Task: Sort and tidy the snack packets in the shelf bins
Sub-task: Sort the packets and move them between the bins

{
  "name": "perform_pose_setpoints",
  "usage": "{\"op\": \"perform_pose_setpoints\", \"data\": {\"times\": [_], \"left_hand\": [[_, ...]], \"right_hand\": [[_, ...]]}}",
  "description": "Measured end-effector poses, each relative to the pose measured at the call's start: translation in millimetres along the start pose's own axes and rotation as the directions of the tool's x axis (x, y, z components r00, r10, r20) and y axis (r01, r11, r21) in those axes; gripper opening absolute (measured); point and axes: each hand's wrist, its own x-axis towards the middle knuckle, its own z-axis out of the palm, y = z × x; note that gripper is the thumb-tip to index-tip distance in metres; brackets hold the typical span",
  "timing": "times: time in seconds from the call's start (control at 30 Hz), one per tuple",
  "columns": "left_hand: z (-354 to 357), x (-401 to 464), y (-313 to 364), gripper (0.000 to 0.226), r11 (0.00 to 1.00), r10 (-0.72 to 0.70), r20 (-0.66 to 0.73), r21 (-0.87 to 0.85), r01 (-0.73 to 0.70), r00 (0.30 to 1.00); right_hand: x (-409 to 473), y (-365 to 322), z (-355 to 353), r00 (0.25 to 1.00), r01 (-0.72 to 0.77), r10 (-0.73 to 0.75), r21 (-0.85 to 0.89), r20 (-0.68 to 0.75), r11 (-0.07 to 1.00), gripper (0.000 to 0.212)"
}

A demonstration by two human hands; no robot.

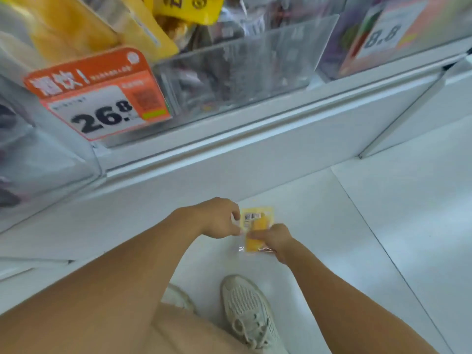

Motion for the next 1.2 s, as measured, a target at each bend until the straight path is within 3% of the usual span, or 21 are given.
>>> {"op": "perform_pose_setpoints", "data": {"times": [0.07, 0.1, 0.13, 0.2, 0.23, 0.3, 0.4, 0.5, 0.53, 0.57, 0.6, 0.67, 0.73, 0.77, 0.8, 0.87, 0.97, 1.03, 1.1, 1.2], "left_hand": [[-27.9, -29.1, 13.2, 0.069, 0.985, -0.113, -0.033, -0.139, 0.107, 0.993], [-45.5, -48.2, 22.9, 0.076, 0.943, -0.120, -0.055, -0.318, 0.097, 0.991], [-63.5, -69.4, 35.2, 0.075, 0.870, -0.065, -0.077, -0.493, 0.019, 0.995], [-95.4, -120.3, 65.0, 0.045, 0.710, 0.136, -0.179, -0.668, -0.223, 0.974], [-106.6, -148.8, 78.6, 0.029, 0.635, 0.194, -0.258, -0.702, -0.321, 0.947], [-124.8, -197.8, 98.8, 0.020, 0.480, 0.190, -0.410, -0.753, -0.449, 0.892], [-137.6, -247.9, 104.6, 0.024, 0.292, 0.009, -0.575, -0.781, -0.552, 0.818], [-145.4, -278.3, 95.9, 0.020, 0.182, -0.182, -0.685, -0.728, -0.661, 0.705], [-148.2, -283.6, 90.1, 0.020, 0.186, -0.227, -0.718, -0.695, -0.695, 0.657], [-150.3, -284.6, 82.2, 0.022, 0.258, -0.276, -0.763, -0.644, -0.720, 0.584], [-151.3, -281.8, 71.7, 0.023, 0.421, -0.315, -0.824, -0.566, -0.709, 0.471], [-147.0, -270.2, 45.4, 0.017, 0.788, -0.269, -0.948, -0.317, -0.528, 0.167], [-138.8, -257.8, 20.4, 0.017, 0.933, -0.131, -0.991, -0.112, -0.341, -0.032], [-137.0, -250.5, 9.9, 0.023, 0.961, -0.071, -0.995, -0.048, -0.271, -0.075], [-139.4, -243.7, 1.1, 0.032, 0.975, -0.029, -0.996, -0.011, -0.223, -0.079], [-151.3, -236.1, -12.9, 0.061, 0.978, -0.025, -1.000, -0.024, -0.206, -0.002], [-169.1, -232.1, -33.2, 0.117, 0.967, -0.110, -0.969, -0.156, -0.202, 0.223], [-169.9, -225.7, -44.5, 0.136, 0.976, -0.087, -0.942, -0.146, -0.163, 0.323], [-168.8, -218.8, -47.3, 0.138, 0.983, -0.076, -0.941, -0.125, -0.132, 0.329], [-175.8, -214.1, -38.1, 0.128, 0.960, -0.123, -0.957, -0.182, -0.213, 0.264]], "right_hand": [[-66.8, -43.6, -15.2, 0.970, 0.121, -0.153, 0.171, 0.187, 0.978, 0.035], [-105.7, -67.3, -23.9, 0.942, 0.183, -0.235, 0.218, 0.240, 0.958, 0.027], [-146.4, -89.1, -32.8, 0.907, 0.251, -0.318, 0.253, 0.275, 0.934, 0.022], [-224.3, -128.2, -43.4, 0.830, 0.385, -0.467, 0.293, 0.305, 0.875, 0.019], [-258.1, -143.4, -45.2, 0.790, 0.445, -0.528, 0.299, 0.313, 0.844, 0.021], [-311.4, -170.8, -44.2, 0.721, 0.560, -0.636, 0.309, 0.275, 0.768, 0.028], [-361.8, -199.6, -35.0, 0.668, 0.680, -0.728, 0.271, 0.155, 0.681, 0.050], [-381.9, -220.2, -11.4, 0.646, 0.701, -0.748, 0.269, 0.154, 0.661, 0.046], [-379.6, -229.1, -2.0, 0.652, 0.690, -0.745, 0.298, 0.138, 0.659, 0.042], [-374.1, -239.1, 6.9, 0.659, 0.688, -0.745, 0.316, 0.102, 0.653, 0.039], [-366.4, -249.4, 14.7, 0.659, 0.705, -0.750, 0.304, 0.053, 0.641, 0.035], [-346.3, -271.8, 25.3, 0.630, 0.761, -0.777, 0.214, -0.019, 0.612, 0.032], [-328.9, -291.8, 32.6, 0.601, 0.793, -0.799, 0.143, -0.022, 0.592, 0.032], [-320.9, -299.1, 34.9, 0.595, 0.798, -0.803, 0.128, -0.020, 0.589, 0.032], [-312.7, -304.9, 36.7, 0.596, 0.798, -0.803, 0.128, -0.021, 0.589, 0.033], [-299.5, -307.0, 40.4, 0.613, 0.779, -0.790, 0.179, -0.016, 0.601, 0.036], [-284.0, -301.9, 45.8, 0.581, 0.808, -0.811, 0.172, -0.070, 0.564, 0.043], [-281.2, -301.7, 46.5, 0.568, 0.818, -0.816, 0.175, -0.105, 0.547, 0.048], [-283.8, -301.9, 45.0, 0.636, 0.747, -0.767, 0.319, -0.085, 0.583, 0.046], [-295.1, -291.9, 41.0, 0.700, 0.602, -0.710, 0.470, 0.078, 0.645, 0.013]]}}
